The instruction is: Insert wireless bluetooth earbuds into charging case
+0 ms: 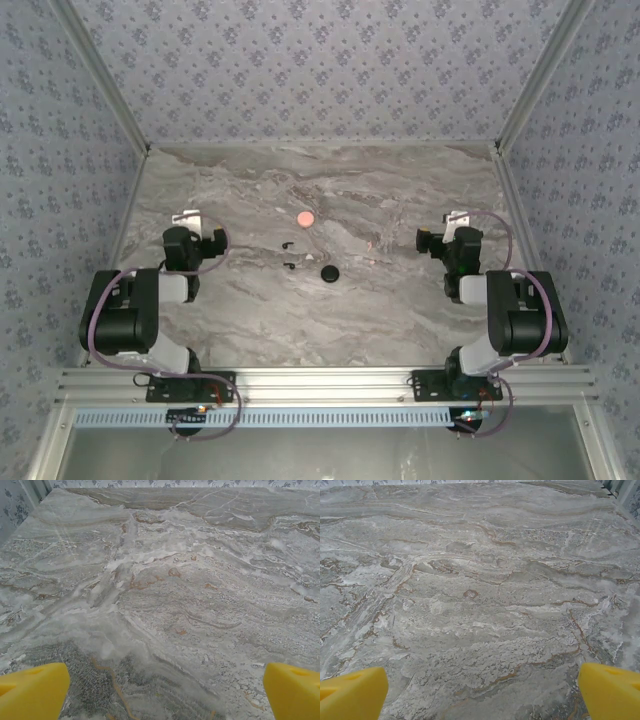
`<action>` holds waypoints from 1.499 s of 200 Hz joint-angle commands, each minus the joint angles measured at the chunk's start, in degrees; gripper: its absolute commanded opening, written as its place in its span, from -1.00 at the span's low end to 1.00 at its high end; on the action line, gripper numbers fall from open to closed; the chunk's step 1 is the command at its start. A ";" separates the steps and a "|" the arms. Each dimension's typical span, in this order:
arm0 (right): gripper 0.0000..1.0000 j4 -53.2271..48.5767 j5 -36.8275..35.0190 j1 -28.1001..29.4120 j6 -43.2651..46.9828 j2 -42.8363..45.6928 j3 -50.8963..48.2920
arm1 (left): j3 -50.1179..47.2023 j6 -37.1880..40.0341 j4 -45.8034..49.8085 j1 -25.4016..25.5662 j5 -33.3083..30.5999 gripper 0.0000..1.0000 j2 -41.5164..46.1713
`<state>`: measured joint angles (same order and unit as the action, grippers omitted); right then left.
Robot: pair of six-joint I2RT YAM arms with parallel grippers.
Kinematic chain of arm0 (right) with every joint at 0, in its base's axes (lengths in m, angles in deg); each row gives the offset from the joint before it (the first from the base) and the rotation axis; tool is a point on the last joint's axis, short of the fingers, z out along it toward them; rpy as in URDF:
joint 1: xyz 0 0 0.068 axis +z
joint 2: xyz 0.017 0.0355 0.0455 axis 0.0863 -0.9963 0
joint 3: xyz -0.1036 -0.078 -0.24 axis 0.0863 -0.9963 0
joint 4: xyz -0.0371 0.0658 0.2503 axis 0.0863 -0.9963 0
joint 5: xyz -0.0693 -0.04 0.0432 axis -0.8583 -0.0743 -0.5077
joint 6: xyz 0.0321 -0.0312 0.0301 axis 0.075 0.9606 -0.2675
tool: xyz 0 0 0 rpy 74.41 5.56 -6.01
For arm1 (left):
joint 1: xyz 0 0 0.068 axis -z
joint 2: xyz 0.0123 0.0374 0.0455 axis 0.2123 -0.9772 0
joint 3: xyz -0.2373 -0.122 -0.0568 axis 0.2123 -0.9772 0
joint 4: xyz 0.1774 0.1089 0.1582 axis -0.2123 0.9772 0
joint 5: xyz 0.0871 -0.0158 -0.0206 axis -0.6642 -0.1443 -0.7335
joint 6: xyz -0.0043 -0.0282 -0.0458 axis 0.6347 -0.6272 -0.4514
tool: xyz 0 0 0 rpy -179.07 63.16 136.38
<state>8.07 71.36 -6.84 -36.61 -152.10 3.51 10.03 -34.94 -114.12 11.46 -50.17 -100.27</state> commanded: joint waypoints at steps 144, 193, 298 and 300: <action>1.00 -0.47 0.97 -0.52 0.48 -0.34 1.18 | 1.12 -0.71 0.07 -0.23 -0.34 0.98 0.12; 1.00 -1.24 -1.05 -0.36 -0.33 1.63 0.93 | 0.42 -1.06 1.38 -0.23 -0.98 0.99 3.34; 1.00 -54.91 0.78 0.50 -13.32 12.98 20.70 | 18.41 -18.55 49.75 0.99 1.37 0.98 20.96; 1.00 -55.37 1.23 0.49 -13.51 12.93 20.98 | 18.85 -18.80 50.40 1.04 1.77 0.99 20.84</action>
<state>-31.49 70.02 -6.97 -45.68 -138.92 21.28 24.04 -47.11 -79.52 11.68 -53.45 -79.88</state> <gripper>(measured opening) 0.997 0.992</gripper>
